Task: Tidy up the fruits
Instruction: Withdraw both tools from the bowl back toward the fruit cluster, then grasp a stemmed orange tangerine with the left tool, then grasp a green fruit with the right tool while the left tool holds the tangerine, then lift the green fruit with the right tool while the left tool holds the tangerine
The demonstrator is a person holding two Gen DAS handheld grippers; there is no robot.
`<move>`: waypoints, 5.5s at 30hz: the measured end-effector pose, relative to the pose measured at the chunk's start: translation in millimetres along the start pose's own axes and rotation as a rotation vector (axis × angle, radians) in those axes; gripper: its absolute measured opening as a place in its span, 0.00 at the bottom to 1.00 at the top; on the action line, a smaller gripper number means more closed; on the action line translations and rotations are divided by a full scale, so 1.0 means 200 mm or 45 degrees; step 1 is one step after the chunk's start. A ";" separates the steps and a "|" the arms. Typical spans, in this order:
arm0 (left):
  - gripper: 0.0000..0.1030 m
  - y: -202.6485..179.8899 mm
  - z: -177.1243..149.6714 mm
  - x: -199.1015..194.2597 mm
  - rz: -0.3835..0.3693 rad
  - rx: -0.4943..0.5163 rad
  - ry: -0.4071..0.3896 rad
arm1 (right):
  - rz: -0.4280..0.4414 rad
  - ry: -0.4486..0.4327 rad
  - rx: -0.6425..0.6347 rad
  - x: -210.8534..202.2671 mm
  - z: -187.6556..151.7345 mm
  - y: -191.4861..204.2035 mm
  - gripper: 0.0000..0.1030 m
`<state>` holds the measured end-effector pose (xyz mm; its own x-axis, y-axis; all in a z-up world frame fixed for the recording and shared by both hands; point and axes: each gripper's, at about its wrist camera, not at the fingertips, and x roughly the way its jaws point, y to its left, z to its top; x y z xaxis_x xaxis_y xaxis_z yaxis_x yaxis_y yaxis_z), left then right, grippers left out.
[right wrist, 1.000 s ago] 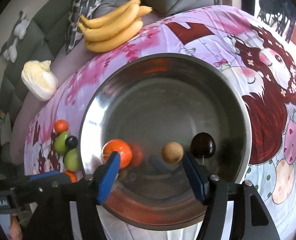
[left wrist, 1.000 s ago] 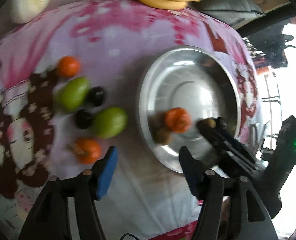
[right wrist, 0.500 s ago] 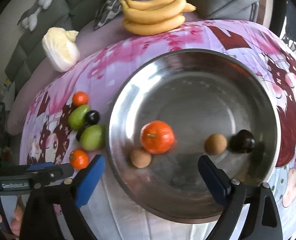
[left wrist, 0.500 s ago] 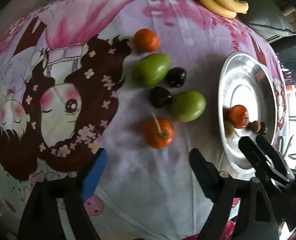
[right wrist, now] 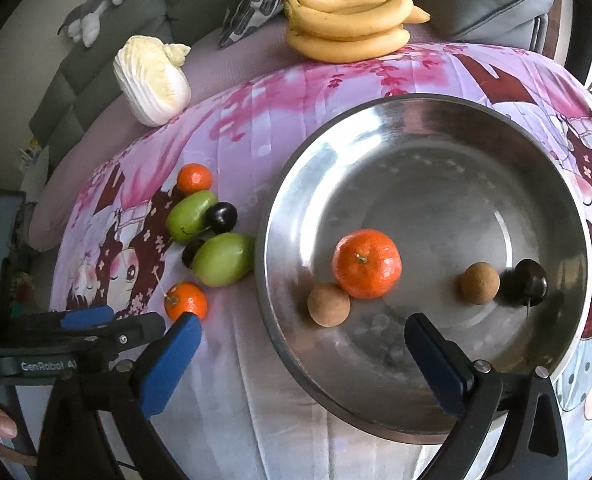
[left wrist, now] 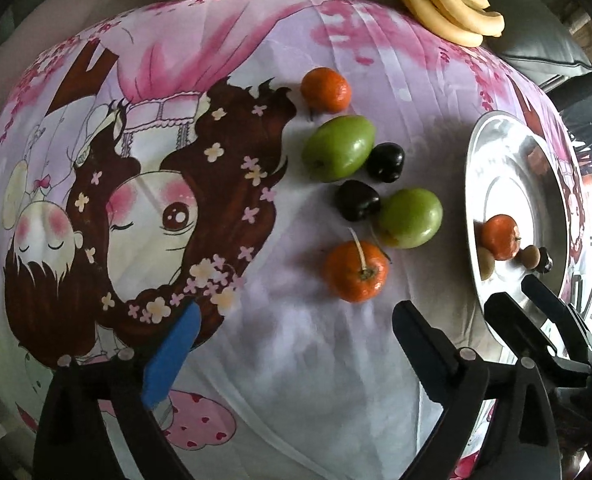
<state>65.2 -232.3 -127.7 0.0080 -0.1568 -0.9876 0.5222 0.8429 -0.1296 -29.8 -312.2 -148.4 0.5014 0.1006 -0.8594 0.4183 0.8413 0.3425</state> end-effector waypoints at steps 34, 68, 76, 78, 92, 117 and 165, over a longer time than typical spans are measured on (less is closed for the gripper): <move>0.94 0.23 0.02 0.01 -0.038 0.121 0.040 | -0.035 -0.020 -0.075 -0.02 -0.01 0.07 1.00; 0.38 0.28 0.16 0.14 -0.177 0.119 0.106 | 0.053 0.088 -0.255 0.06 0.11 0.20 0.87; 0.38 0.42 0.14 0.14 -0.186 0.048 0.115 | 0.092 0.224 -0.502 0.18 0.26 0.43 0.71; 0.38 0.44 0.14 0.14 -0.186 0.037 0.114 | 0.086 0.272 -0.539 0.23 0.28 0.47 0.66; 0.38 0.68 0.10 0.13 -0.221 -0.026 0.131 | -0.075 0.401 -0.624 0.44 0.34 0.52 0.55; 0.38 0.63 0.08 0.18 -0.218 -0.055 0.139 | -0.034 0.484 -0.703 0.42 0.09 0.56 0.52; 0.38 0.43 0.08 0.08 -0.110 -0.015 0.193 | 0.215 0.221 -0.175 0.19 -0.03 0.29 0.29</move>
<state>123.3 -169.8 -153.3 -0.1658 -0.1497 -0.9747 0.5056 0.8357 -0.2144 9.6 -256.1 -162.6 0.4131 0.3248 -0.8508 0.2271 0.8680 0.4416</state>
